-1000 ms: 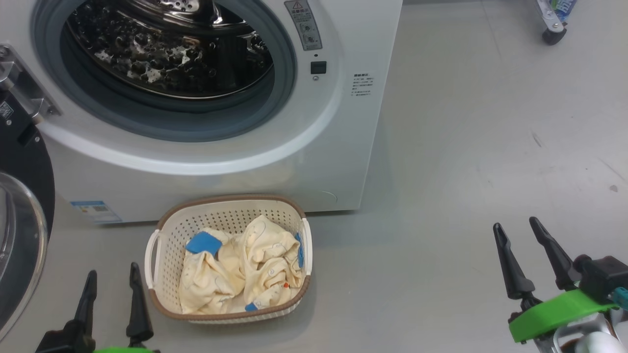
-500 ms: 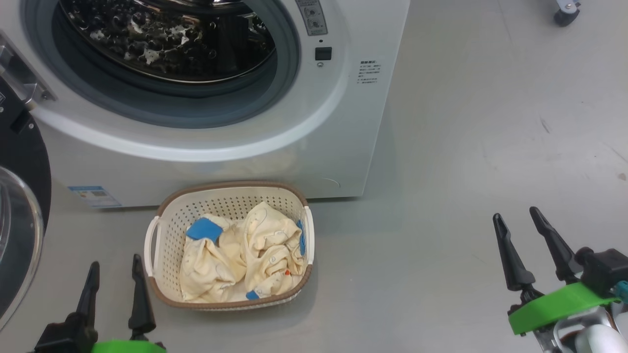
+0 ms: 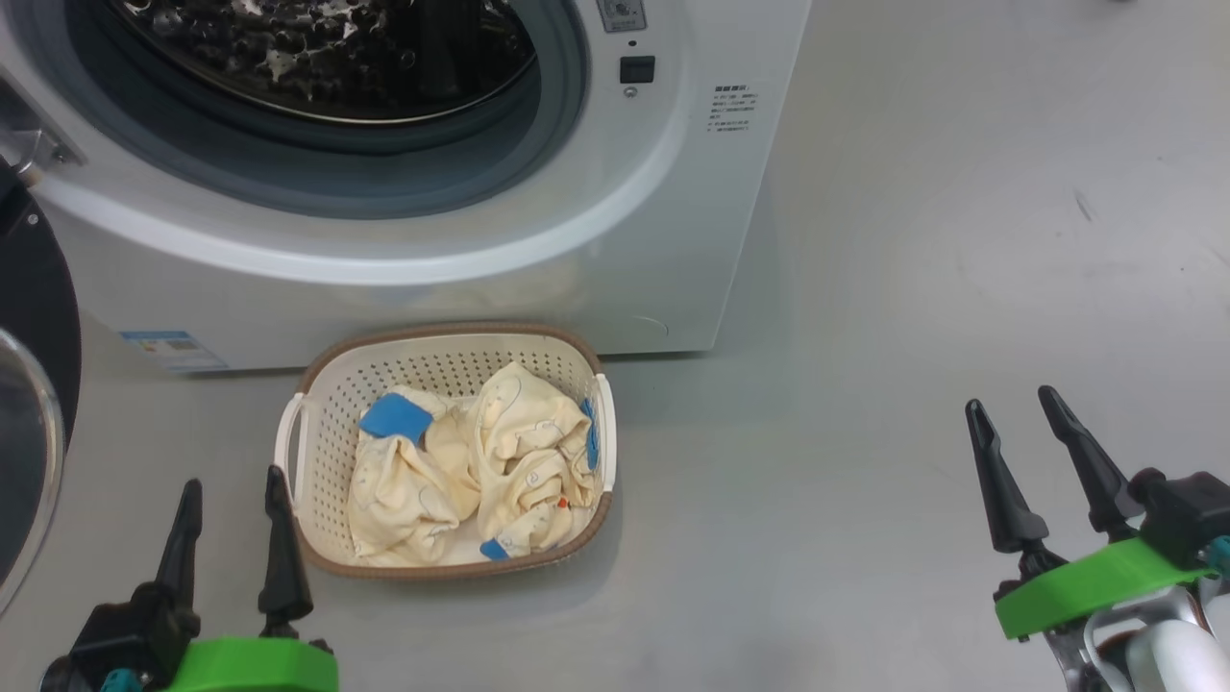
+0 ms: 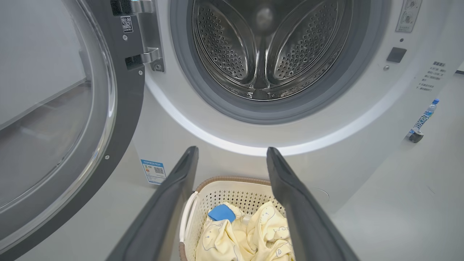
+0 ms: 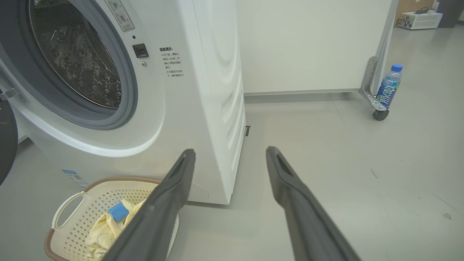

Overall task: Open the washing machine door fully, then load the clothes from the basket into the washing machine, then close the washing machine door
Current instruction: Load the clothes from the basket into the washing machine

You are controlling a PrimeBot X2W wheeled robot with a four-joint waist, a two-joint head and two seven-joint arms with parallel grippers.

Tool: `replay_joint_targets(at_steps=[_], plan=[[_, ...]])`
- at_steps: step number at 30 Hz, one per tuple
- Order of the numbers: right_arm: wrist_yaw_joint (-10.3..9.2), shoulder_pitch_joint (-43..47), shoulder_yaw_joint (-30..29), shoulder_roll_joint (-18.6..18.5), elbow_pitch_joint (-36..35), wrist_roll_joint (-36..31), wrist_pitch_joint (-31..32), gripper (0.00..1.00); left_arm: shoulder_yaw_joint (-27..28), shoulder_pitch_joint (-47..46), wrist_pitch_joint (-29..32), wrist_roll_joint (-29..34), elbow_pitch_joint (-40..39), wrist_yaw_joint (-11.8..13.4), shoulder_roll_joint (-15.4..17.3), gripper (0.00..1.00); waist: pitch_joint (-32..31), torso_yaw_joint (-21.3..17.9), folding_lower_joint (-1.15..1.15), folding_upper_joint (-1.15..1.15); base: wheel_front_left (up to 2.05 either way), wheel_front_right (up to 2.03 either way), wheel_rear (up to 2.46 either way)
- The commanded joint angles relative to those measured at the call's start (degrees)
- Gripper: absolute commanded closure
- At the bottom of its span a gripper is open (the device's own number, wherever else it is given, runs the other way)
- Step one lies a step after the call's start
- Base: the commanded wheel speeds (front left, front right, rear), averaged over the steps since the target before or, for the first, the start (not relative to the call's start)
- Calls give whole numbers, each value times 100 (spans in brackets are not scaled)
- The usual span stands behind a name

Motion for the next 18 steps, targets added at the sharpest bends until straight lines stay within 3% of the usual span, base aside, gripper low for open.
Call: replay_joint_targets(at_steps=[1, 18], plan=[[-2, -218, 101, -97, -195, -28, -62, 0, 172, -224, -81, -32, -153, -20, 43, 0, 101, 16, 0, 0, 0, 0, 0], [-2, -708, 233, -80, -239, -34, -62, 0, 31, -1857, -81, -91, 827, -303, 11, 0, 1189, 76, 0, 0, 0, 0, 0]])
